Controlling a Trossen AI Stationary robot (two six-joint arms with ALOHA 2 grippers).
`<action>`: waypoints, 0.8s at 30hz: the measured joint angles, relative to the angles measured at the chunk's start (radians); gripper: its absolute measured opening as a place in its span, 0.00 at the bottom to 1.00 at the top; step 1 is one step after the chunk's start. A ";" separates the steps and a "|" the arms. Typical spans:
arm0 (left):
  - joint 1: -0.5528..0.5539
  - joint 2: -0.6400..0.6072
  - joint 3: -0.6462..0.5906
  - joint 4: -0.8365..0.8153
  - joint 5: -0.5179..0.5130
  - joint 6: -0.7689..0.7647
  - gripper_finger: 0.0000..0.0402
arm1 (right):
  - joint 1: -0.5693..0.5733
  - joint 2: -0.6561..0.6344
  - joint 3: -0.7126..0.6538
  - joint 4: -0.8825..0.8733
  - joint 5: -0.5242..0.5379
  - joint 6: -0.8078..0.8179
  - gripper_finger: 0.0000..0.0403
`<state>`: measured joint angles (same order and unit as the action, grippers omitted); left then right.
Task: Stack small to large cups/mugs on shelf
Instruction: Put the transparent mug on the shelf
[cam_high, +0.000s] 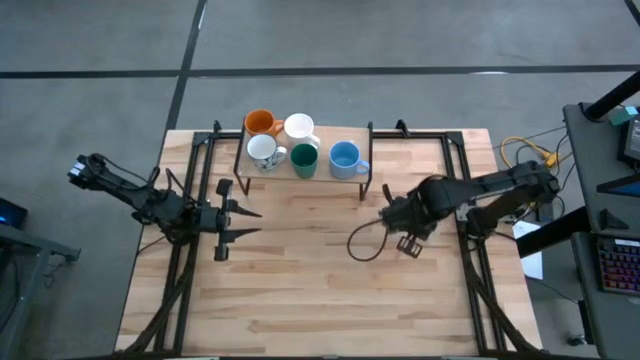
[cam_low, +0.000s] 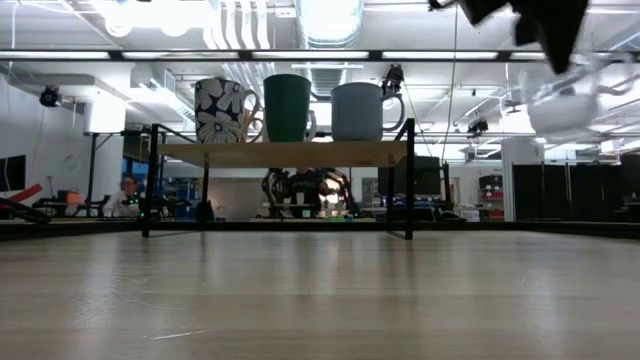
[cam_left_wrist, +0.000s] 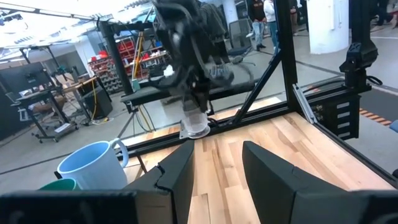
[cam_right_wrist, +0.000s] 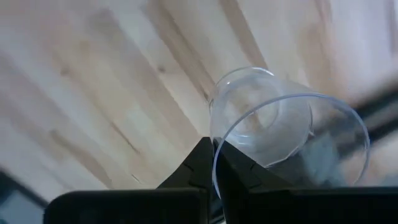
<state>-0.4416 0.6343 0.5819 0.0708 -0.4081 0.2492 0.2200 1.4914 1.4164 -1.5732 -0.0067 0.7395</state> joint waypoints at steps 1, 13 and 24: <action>0.000 0.001 0.000 0.000 0.000 -0.001 0.30 | -0.009 0.000 0.028 0.002 0.000 -0.077 0.02; 0.000 0.007 0.000 0.000 0.000 -0.006 0.30 | -0.122 0.000 0.321 0.002 0.005 -0.976 0.02; 0.000 0.014 -0.001 0.028 0.000 -0.006 0.30 | -0.301 0.000 0.458 0.002 0.012 -1.128 0.02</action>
<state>-0.4416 0.6483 0.5812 0.0990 -0.4084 0.2432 -0.0808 1.4914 1.8747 -1.5714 0.0050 -0.3887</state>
